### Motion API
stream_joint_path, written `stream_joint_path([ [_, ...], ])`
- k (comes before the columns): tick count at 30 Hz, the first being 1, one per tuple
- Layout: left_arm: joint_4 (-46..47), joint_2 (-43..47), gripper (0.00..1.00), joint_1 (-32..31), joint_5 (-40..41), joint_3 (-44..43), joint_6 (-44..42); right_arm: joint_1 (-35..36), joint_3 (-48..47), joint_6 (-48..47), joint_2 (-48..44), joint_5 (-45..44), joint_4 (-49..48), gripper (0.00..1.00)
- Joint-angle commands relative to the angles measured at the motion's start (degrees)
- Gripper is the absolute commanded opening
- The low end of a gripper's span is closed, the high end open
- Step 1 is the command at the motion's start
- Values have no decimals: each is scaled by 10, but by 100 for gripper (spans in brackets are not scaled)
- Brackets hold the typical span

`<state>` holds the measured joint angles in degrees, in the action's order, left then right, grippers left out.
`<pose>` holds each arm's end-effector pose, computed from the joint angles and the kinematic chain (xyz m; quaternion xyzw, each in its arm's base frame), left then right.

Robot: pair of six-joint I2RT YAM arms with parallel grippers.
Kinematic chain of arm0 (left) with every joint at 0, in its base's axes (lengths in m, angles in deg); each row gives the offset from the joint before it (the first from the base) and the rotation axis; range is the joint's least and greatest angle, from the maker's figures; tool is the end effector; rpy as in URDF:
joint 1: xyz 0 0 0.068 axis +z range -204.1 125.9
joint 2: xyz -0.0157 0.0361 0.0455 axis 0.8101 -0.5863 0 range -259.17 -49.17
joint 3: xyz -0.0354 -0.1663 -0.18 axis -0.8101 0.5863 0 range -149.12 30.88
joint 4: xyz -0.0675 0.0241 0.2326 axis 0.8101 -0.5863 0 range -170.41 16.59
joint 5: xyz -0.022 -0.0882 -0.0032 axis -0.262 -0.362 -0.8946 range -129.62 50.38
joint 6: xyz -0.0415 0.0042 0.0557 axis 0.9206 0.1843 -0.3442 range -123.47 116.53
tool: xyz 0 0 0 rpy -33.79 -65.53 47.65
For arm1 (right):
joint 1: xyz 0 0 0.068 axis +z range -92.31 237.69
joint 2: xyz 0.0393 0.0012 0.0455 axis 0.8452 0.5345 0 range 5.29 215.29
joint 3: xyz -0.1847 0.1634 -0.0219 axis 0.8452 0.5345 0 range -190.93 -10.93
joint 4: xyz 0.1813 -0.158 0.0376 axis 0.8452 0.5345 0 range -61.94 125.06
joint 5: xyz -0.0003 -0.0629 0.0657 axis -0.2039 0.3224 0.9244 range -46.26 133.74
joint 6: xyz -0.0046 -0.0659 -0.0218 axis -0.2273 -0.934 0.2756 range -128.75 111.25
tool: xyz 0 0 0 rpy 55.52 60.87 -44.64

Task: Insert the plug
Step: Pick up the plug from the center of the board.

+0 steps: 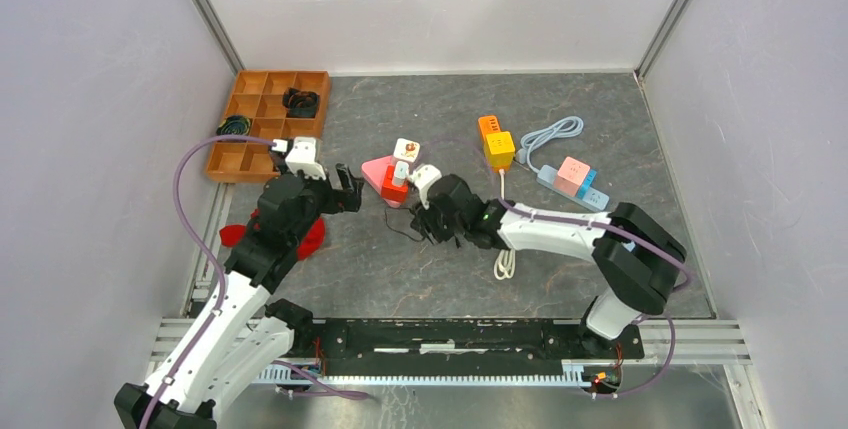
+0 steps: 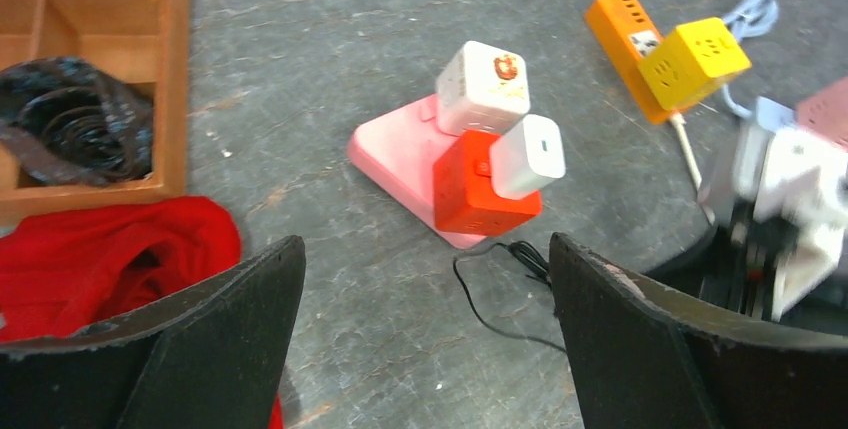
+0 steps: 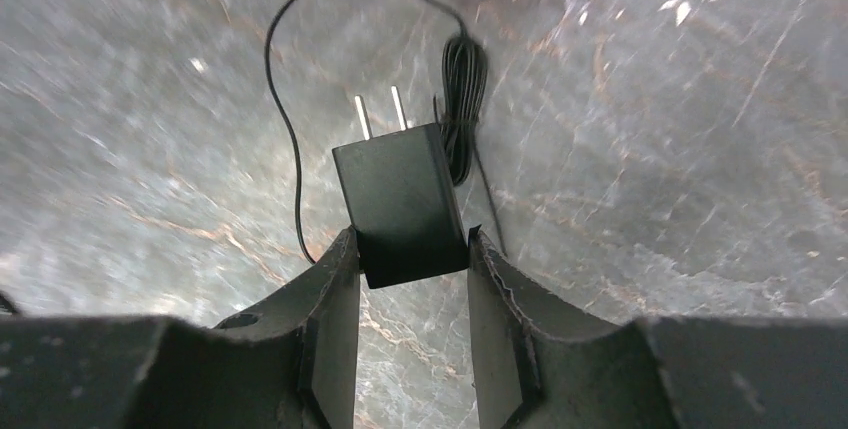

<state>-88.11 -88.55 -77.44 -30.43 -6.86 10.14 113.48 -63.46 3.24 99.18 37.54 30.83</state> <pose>0.1763 -0.0662 0.2813 0.0198 0.7991 -0.1285 0.5870 0.1955 0.2767 0.1561 -0.3234 0.8611 0.1757 0.3508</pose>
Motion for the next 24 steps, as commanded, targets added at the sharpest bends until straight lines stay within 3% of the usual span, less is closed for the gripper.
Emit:
stream_joint_path([
  [1,50,1,95,1,-101,11,-25,-41,-83,67,-43,54,48,29],
  [4,78,1,89,1,-185,23,-56,-58,-104,80,-59,101,67,29],
  [6,116,-5,87,1,-199,43,-49,-63,-114,74,-72,121,70,30],
  [11,82,-84,89,2,-174,-11,30,-63,-107,16,-114,90,55,31],
  [17,39,-185,90,1,-309,-100,149,-63,-43,-42,-181,119,-32,32],
  [24,185,-200,89,1,-429,-70,283,-62,-8,-113,-218,106,-53,34],
])
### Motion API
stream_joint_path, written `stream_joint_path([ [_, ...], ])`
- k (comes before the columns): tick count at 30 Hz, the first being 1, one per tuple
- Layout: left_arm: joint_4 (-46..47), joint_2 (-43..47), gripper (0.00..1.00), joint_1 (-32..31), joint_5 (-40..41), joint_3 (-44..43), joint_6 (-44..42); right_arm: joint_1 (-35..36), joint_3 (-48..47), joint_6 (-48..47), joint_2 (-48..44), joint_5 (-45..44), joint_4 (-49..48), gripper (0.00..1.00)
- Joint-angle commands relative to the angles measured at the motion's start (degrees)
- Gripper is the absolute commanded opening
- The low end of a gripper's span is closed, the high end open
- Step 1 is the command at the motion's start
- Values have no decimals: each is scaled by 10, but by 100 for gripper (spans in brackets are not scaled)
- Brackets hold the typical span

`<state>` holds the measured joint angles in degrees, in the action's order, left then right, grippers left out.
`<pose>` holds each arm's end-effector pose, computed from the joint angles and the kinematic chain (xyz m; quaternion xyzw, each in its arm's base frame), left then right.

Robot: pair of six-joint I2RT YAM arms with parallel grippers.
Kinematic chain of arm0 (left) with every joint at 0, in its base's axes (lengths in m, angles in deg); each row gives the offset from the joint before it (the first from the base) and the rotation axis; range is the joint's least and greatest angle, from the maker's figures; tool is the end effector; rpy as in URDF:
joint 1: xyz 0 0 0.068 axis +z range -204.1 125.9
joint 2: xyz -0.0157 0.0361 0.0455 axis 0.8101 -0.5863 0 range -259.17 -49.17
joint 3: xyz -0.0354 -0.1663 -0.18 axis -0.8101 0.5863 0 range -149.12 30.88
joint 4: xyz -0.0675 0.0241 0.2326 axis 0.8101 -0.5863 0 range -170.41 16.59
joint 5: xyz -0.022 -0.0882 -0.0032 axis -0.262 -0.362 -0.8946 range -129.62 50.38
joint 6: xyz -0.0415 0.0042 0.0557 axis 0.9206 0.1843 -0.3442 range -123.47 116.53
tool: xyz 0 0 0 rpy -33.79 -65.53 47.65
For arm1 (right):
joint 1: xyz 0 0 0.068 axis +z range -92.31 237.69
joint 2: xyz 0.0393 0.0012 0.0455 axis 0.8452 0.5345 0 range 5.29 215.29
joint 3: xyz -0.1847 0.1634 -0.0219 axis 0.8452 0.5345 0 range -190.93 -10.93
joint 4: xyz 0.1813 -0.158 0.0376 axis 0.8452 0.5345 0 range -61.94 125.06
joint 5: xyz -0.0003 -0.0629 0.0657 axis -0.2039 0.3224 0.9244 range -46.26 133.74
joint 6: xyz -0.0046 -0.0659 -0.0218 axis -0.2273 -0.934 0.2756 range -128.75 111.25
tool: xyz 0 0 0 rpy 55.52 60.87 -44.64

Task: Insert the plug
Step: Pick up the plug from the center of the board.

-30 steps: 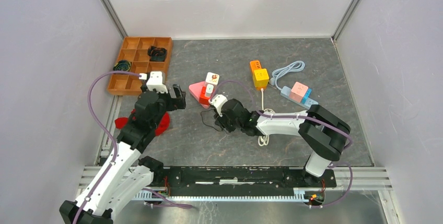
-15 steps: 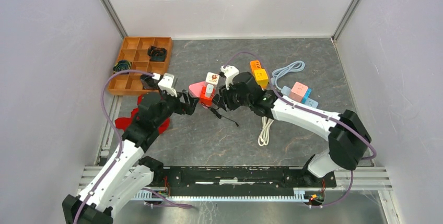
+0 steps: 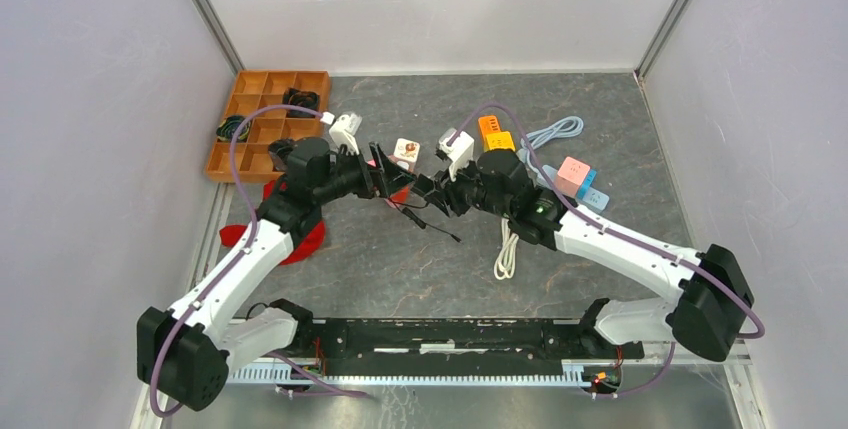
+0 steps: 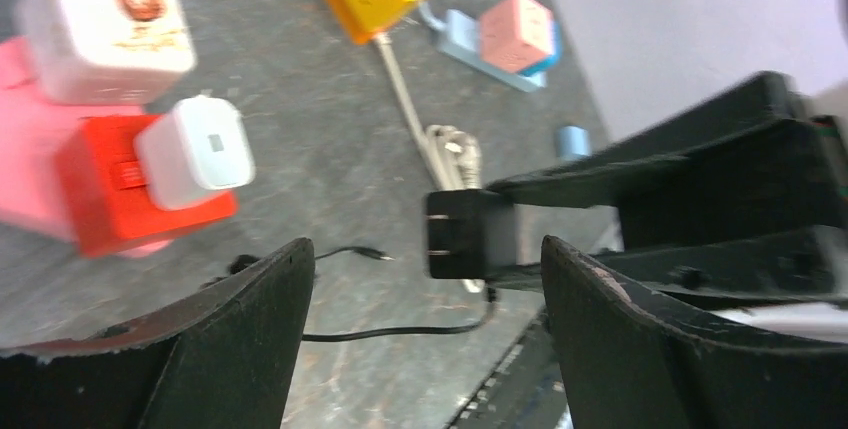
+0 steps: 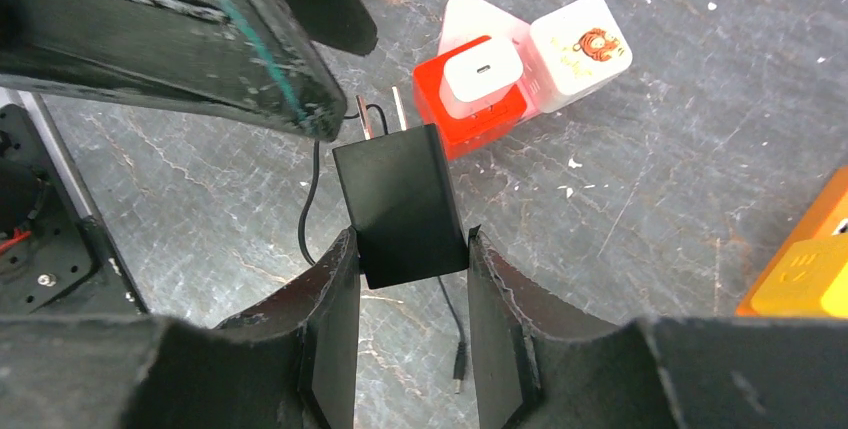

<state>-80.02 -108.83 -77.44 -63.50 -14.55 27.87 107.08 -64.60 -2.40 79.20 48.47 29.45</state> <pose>0.2213 -0.1204 0.2767 0.0609 0.8118 -0.4063 0.4150 0.1968 0.2368 0.2723 -0.3248 0.7604 0.2926 0.4803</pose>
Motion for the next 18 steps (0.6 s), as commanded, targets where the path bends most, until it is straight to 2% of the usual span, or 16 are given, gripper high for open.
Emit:
stream_joint_path([
  [1,114,4,89,1,-101,11,110,0,3,-59,-18,-3,-36,34],
  [10,118,-9,90,1,-121,6,100,1,35,-92,-49,41,-97,33],
  [14,123,-17,84,1,-148,7,100,1,56,-103,-68,58,-143,33],
  [18,117,-32,74,1,-174,-4,104,2,58,-115,-67,69,-147,34],
])
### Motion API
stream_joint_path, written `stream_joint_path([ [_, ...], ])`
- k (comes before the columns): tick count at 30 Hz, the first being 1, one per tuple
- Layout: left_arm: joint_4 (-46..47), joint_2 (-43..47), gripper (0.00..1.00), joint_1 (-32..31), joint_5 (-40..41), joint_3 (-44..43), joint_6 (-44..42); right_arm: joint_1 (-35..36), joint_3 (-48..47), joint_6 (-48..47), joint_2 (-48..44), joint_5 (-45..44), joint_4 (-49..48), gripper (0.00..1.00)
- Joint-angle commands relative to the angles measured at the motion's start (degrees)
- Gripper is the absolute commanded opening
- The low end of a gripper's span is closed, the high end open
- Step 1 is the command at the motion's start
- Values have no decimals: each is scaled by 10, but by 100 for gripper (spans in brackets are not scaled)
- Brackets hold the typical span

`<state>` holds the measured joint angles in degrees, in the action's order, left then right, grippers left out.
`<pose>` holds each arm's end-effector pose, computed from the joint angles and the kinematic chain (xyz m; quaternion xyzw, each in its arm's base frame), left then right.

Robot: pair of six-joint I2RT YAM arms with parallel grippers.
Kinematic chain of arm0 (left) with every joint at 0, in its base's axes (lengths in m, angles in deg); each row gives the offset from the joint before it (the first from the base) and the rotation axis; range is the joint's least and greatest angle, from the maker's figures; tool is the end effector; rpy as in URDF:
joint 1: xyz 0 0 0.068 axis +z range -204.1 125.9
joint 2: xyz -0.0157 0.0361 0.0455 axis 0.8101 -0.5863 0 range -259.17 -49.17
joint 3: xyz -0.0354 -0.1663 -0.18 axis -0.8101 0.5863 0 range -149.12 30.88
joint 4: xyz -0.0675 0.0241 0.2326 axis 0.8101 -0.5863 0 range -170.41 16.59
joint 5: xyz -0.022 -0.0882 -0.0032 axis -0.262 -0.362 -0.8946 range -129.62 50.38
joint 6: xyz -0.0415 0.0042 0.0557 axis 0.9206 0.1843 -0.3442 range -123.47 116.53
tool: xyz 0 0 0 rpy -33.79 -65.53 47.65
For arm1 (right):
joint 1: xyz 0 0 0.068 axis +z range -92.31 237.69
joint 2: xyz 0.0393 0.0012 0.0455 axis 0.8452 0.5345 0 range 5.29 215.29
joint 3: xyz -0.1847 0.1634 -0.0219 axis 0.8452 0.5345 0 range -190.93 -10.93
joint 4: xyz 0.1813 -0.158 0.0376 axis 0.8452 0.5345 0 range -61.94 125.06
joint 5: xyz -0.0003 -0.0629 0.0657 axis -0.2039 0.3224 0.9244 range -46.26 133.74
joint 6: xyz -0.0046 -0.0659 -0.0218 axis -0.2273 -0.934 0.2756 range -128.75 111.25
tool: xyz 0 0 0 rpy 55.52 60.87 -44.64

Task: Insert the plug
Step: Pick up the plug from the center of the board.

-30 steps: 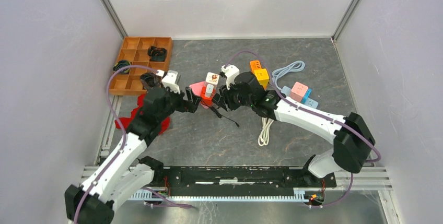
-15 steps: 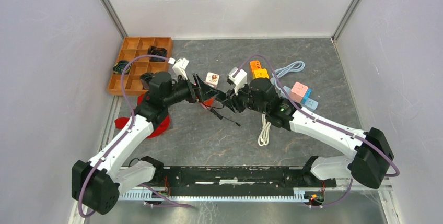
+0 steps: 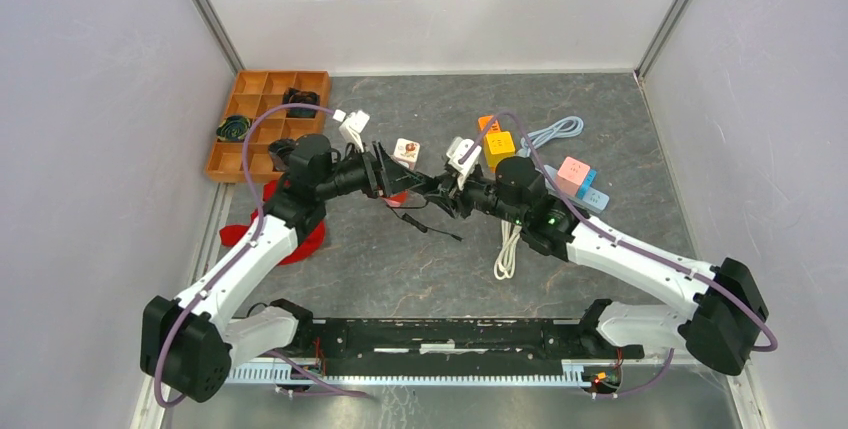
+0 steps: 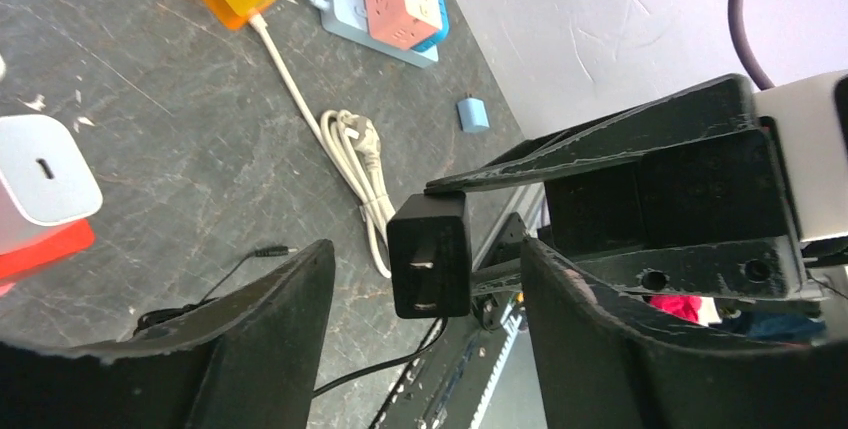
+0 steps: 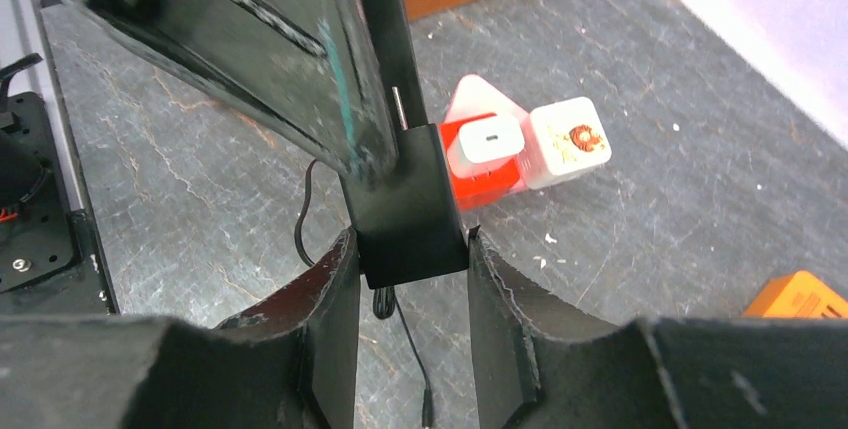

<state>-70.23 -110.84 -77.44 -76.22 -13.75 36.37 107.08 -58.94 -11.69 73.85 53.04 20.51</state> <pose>0.2221 -0.1326 0.2855 0.0844 0.7675 -0.5172 0.3692 0.1831 0.2276 0.2828 -0.3893 0.6778 0.3030 0.5452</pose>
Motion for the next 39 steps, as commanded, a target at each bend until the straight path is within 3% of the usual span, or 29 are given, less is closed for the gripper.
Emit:
stream_joint_path([
  [1,24,-14,71,2,-50,-14,22,2,3,-24,-12,30,-59,35],
  [6,44,-14,42,1,-66,-15,37,1,7,-27,-11,46,-69,37],
  [8,47,-14,31,1,-70,-14,39,1,6,-25,-10,47,-69,44],
  [13,63,-14,16,1,-72,-9,52,-3,5,24,-14,15,-61,88],
  [15,76,-13,15,1,-70,-7,72,-10,15,68,-24,-5,-73,98],
  [27,262,26,10,1,-44,24,167,-43,86,348,-77,75,-285,96],
  [33,349,47,10,2,-40,52,199,-46,128,531,-46,108,-454,81],
  [39,373,58,10,0,-44,59,207,-47,127,635,11,138,-597,57],
])
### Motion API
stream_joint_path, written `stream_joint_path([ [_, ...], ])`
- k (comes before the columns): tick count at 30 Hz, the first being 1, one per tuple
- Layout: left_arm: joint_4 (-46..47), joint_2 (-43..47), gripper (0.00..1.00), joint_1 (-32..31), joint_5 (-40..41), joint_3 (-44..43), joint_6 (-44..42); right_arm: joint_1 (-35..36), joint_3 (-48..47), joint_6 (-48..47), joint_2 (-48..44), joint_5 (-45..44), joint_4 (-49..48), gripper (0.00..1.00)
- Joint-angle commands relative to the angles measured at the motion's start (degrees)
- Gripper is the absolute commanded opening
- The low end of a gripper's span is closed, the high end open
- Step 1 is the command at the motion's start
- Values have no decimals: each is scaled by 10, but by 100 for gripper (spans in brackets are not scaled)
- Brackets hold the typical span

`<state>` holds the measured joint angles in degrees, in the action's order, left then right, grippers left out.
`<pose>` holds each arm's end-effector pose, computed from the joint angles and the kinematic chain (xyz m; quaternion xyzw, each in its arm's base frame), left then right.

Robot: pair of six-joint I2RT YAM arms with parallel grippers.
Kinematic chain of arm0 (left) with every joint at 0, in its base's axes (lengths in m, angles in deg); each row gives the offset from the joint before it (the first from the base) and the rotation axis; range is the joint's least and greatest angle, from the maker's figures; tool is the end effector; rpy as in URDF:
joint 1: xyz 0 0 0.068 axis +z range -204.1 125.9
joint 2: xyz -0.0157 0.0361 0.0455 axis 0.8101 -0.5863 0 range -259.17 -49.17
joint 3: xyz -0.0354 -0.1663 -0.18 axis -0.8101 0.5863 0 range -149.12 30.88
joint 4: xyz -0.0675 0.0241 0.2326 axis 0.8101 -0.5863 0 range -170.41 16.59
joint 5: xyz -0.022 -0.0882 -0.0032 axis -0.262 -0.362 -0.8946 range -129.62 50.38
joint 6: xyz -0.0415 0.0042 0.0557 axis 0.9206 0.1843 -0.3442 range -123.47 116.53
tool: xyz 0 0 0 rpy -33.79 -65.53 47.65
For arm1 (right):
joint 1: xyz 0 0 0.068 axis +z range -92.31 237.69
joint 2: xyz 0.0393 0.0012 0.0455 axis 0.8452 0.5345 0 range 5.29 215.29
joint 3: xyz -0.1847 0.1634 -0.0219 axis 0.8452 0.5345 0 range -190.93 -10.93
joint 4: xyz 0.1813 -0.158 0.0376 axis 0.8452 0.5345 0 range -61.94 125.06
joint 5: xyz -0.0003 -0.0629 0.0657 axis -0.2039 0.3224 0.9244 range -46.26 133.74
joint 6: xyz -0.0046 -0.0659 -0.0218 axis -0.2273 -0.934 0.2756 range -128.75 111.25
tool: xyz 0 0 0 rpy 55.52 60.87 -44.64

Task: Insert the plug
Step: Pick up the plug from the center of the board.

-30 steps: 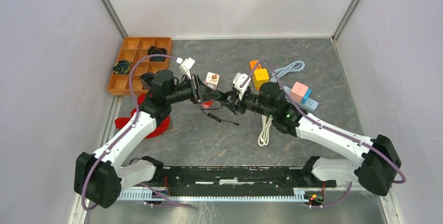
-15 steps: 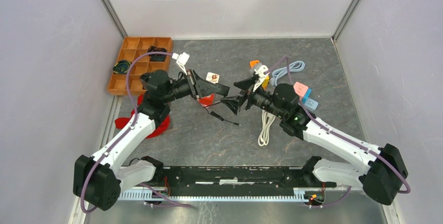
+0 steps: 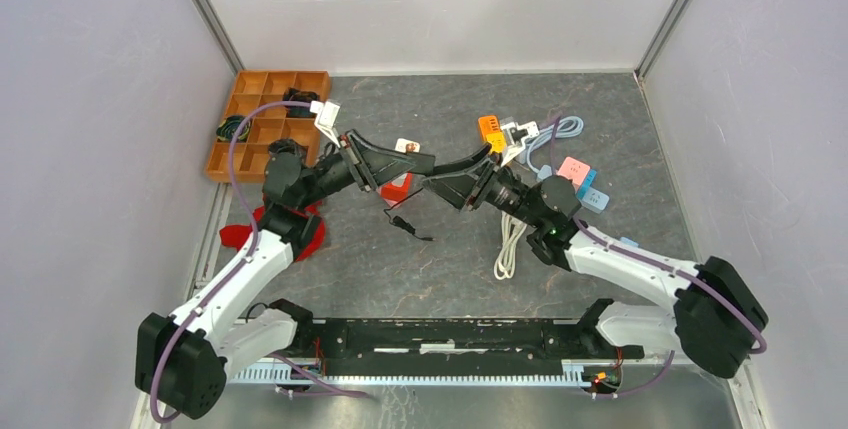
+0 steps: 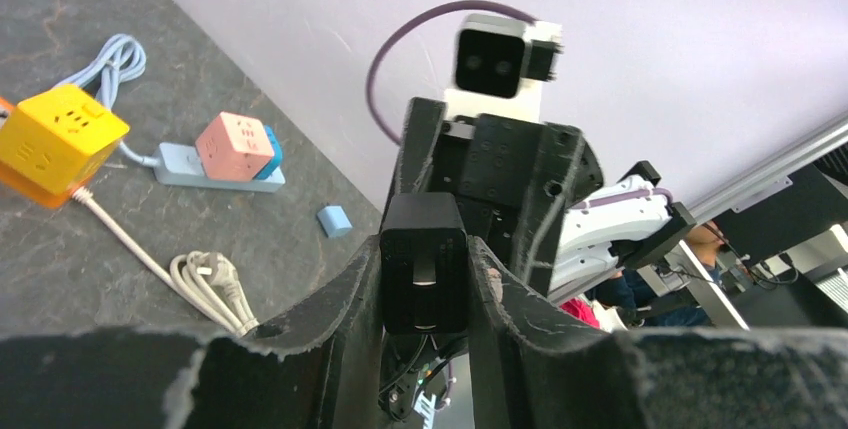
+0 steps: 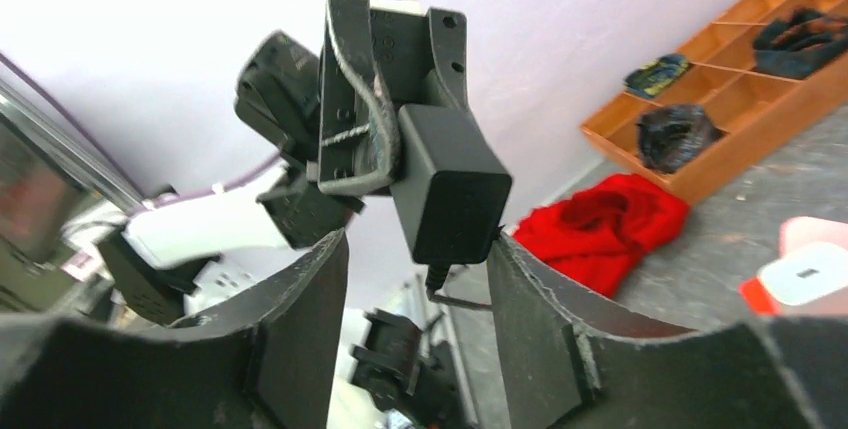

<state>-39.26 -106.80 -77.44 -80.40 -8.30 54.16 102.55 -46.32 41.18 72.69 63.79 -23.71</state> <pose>0.2040 -0.1283 0.3315 0.0985 0.6228 -0.6451 0.4317 0.1787 0.2053 0.3075 -0.1172 0.5722 0.6606 0.4715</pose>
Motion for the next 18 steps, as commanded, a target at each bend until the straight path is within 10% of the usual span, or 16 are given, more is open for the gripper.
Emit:
stream_joint_path([
  [1,64,17,10,0,-2,6,29,-2,1,121,29,31,-177,54],
  [9,77,19,9,1,-8,14,35,-2,-5,150,54,11,-208,57],
  [18,73,22,15,1,-5,21,26,-2,-12,135,65,-3,-223,15],
])
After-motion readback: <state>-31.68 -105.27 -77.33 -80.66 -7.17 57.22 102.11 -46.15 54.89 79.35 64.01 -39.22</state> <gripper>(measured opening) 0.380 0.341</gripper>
